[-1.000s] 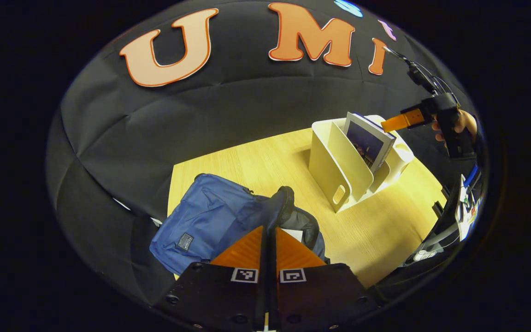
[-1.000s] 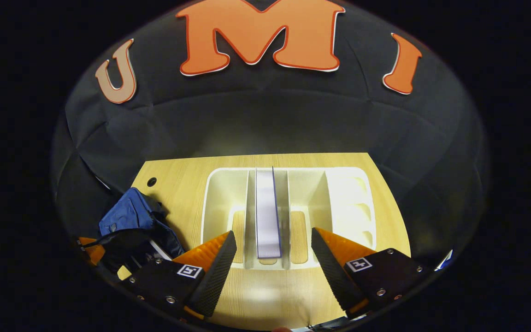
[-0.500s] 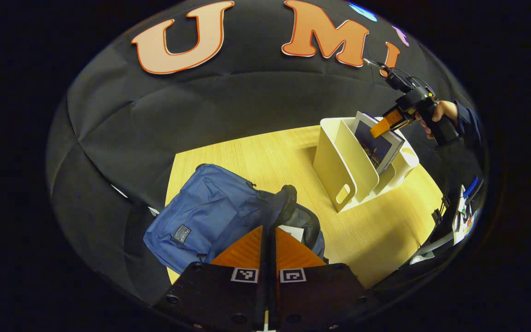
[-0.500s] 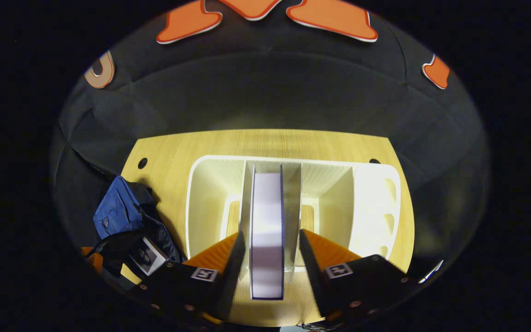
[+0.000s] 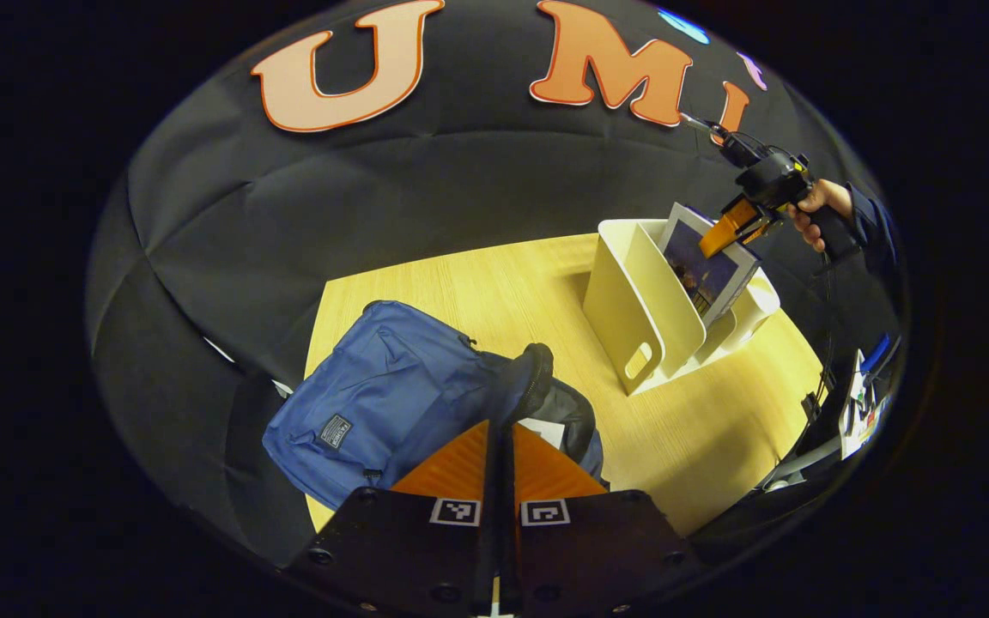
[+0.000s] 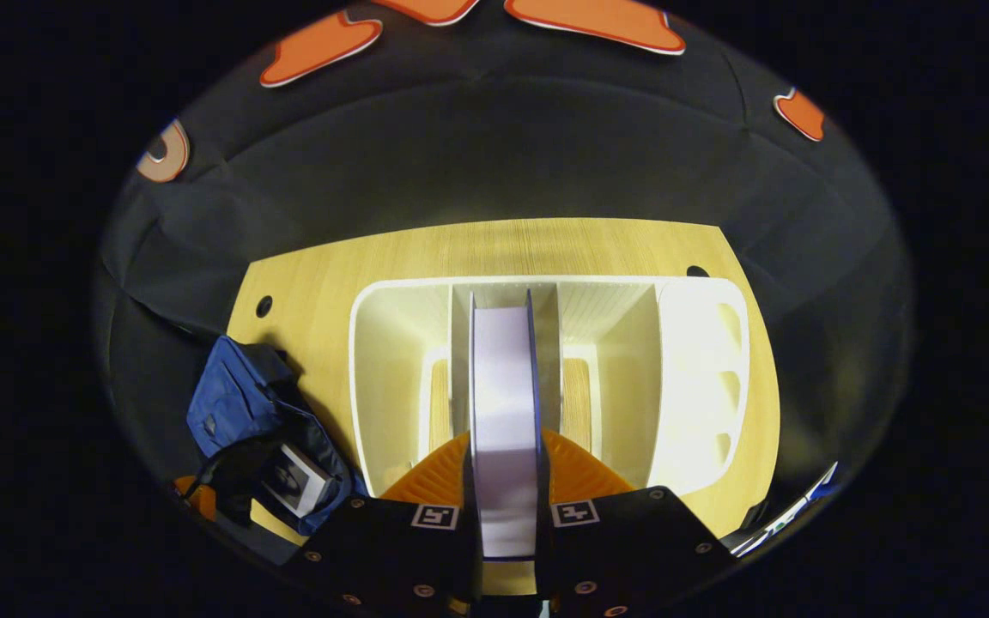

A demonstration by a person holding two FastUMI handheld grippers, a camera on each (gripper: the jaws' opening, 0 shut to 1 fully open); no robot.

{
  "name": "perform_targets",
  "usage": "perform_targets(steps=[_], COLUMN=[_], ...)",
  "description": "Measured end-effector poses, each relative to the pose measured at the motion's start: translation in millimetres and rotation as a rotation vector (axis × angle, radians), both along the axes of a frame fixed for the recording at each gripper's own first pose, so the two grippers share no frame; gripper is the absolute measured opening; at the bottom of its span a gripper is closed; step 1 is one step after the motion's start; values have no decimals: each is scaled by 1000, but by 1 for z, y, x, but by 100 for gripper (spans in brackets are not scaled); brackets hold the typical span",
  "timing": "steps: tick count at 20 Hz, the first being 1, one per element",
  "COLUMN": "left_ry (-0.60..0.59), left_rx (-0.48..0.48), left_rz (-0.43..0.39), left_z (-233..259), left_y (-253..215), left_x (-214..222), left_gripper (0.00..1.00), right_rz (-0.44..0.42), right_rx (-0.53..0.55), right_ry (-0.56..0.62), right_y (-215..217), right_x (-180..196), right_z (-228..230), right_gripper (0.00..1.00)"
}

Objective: Open the schoolbag, grab two books from the bookshelf and put them into the schoolbag.

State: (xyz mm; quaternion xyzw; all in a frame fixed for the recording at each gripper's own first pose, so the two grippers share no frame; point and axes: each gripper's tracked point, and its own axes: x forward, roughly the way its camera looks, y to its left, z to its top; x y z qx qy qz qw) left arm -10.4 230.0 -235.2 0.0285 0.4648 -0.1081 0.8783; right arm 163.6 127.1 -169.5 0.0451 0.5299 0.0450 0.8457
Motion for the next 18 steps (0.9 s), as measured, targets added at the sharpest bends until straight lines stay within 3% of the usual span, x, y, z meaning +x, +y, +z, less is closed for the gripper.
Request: perform_targets(steps=[13, 18], left_ry=[-24, -35], left_rx=[-8, 7], left_rz=[-49, -49], left_z=[2, 8], left_y=[-10, -7], left_x=[-4, -5], left_gripper=[3, 3], right_rz=[-46, -31], right_rx=[44, 109], right_ry=[-175, -230], right_y=[-38, -33], right_x=[-54, -80], right_z=[111, 134], right_gripper=[24, 23])
